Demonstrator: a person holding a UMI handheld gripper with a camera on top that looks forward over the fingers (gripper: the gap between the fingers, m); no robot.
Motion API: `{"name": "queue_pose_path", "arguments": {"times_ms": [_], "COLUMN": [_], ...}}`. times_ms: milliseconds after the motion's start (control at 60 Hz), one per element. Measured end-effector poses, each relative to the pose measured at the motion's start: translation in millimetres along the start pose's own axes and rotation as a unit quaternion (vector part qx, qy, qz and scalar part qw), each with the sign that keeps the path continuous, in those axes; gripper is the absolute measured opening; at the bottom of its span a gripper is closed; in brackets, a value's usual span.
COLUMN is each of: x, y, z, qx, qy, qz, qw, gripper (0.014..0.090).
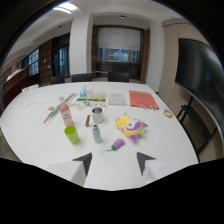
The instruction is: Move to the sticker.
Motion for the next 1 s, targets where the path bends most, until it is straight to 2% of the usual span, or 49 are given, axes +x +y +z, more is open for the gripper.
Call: {"name": "queue_pose_path", "arguments": {"times_ms": [100,217,333,517,633,767,867,1000], "x": [1,-28,-58,-95,-114,-124,-130,-133], "y": [5,6,1,-44,-89,-144,-180,-215], "z": [-21,-24,-25,-16,11,67,121,206], "qx": [-0.004,-0.003,-0.005,0.017,0.033,0.047,0.049,0.033], "qy": [-0.002,-0.001,-0.02,-0.034,-0.039,-0.031,-0.029,-0.023], "qz": [0.0,-0.005,-0.002,-0.021,-0.017,-0.01,-0.005,0.005], "qw": [1.0,1.0,1.0,0.999,0.999,0.998,0.998,0.999], "gripper": [0.0853,0.0851,0.0853,0.0854,0.0857,0.0855,0.0854,0.0855]}}
